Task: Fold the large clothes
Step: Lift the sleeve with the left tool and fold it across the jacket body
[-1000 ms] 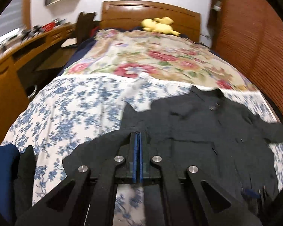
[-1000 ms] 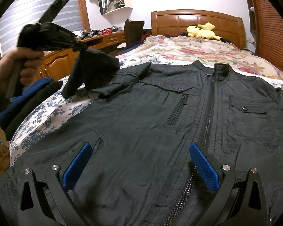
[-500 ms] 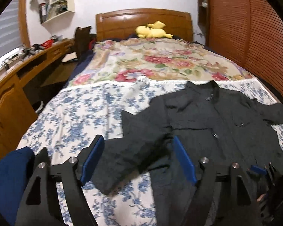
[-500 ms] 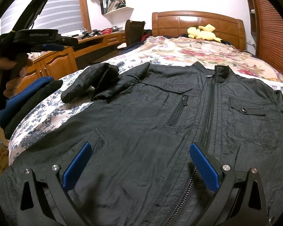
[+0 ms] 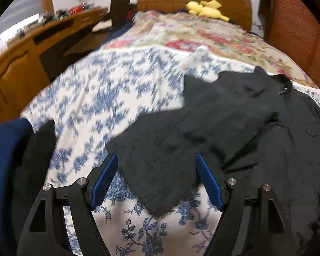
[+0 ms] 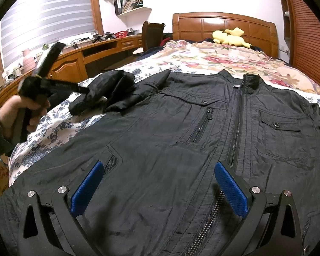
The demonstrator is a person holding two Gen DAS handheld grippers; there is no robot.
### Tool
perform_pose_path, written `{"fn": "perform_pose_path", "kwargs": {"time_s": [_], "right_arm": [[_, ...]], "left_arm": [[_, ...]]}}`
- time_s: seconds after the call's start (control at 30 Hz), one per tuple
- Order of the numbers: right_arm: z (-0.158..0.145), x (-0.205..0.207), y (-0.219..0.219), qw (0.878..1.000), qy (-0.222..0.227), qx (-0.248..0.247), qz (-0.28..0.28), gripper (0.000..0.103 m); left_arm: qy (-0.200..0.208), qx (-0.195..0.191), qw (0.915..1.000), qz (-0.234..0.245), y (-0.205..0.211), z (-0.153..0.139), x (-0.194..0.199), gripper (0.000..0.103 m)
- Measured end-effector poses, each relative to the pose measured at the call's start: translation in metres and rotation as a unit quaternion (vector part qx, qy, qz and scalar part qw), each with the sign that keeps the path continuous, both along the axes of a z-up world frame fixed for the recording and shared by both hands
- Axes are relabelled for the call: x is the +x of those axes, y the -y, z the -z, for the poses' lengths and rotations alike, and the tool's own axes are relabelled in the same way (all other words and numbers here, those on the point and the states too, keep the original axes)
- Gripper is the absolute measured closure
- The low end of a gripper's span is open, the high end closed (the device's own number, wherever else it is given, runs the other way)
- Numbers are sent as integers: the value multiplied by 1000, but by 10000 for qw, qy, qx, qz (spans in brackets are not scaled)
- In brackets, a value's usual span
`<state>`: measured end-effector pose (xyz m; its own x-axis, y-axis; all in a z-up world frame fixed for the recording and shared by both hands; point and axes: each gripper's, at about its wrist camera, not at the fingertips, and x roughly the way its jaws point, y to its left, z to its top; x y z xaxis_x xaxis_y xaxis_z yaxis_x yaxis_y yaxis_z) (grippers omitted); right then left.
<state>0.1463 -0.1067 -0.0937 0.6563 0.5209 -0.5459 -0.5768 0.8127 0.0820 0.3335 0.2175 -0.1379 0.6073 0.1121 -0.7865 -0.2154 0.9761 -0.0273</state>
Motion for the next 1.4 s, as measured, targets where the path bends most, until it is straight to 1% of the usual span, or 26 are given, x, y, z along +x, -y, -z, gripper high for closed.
{"fn": "perform_pose_path", "kwargs": {"time_s": [0.13, 0.2, 0.23, 0.27, 0.3, 0.33, 0.37, 0.4, 0.5, 0.57, 0.6, 0.7, 0.73, 0.8, 0.87, 0.93, 0.97, 1.03, 1.13, 1.27, 1.3, 1.33, 1.37, 1.4], "right_arm": [[0, 0, 0, 10000, 1, 3, 5, 0], [0, 0, 0, 10000, 1, 6, 5, 0], [0, 0, 1, 10000, 0, 5, 6, 0], [0, 0, 0, 10000, 4, 7, 6, 0], [0, 0, 1, 10000, 5, 8, 6, 0], [0, 0, 1, 10000, 6, 9, 8, 0], [0, 0, 1, 10000, 6, 10, 9, 0], [0, 0, 0, 10000, 6, 10, 10, 0], [-1, 0, 1, 10000, 35, 22, 20, 0], [-1, -2, 2, 9999, 85, 34, 41, 0], [-2, -4, 3, 9999, 115, 40, 45, 0], [-3, -9, 6, 9998, 182, 33, 44, 0], [-3, -11, 6, 9998, 204, 23, 47, 0], [-3, -15, 6, 9997, 241, -6, 51, 0], [-3, -18, 6, 9996, 289, -40, 46, 0], [-3, -18, 5, 9995, 318, -51, 37, 0], [-3, -18, 6, 9995, 323, -45, 40, 0], [-3, -15, 7, 9995, 304, -29, 45, 0], [-2, -13, 7, 9997, 258, -23, 49, 0], [-2, -12, 5, 9997, 244, -77, 50, 0], [-2, -13, 4, 9997, 243, -91, 47, 0], [-2, -12, 4, 9997, 240, -100, 43, 0], [-2, -11, 4, 9997, 237, -107, 41, 0], [-2, -11, 3, 9997, 232, -114, 40, 0]], "left_arm": [[-202, -398, 9989, -115, -9, 22, 5, 26], [-147, -563, 9981, -195, -11, 27, 6, 26], [-120, -579, 9981, -189, -10, 27, 6, 29], [-104, -595, 9981, -143, -9, 26, 6, 45], [-124, -662, 9977, -53, -6, 26, 8, 54], [-159, -723, 9973, -9, -5, 26, 10, 69], [-181, -741, 9971, 18, -2, 25, 11, 90], [-210, -685, 9974, 35, 2, 23, 13, 103], [-145, -427, 9989, 97, 14, 9, 13, 103], [62, -254, 9994, 219, 29, -11, 8, 103], [124, -226, 9993, 253, 33, -18, 7, 103], [280, -16, 9995, 149, 40, -42, 2, 103], [264, -63, 9995, 133, 39, -45, 1, 102], [164, -271, 9995, 74, 31, -43, 1, 90], [67, -367, 9993, -31, 24, -35, -1, 52], [-8, -372, 9991, -206, 13, -23, -4, 38], [-64, -394, 9988, -268, 11, -16, -5, 37], [-224, -477, 9980, -345, 5, -2, -7, 37], [-460, -481, 9971, -366, -1, 23, -5, 37], [-593, -544, 9964, -258, -1, 42, -2, 37], [-579, -542, 9966, -236, -1, 43, -1, 40], [-584, -586, 9964, -181, 0, 43, 0, 52], [-589, -742, 9954, -107, 1, 43, 1, 70], [-593, -784, 9951, -108, 2, 42, 2, 80]]}}
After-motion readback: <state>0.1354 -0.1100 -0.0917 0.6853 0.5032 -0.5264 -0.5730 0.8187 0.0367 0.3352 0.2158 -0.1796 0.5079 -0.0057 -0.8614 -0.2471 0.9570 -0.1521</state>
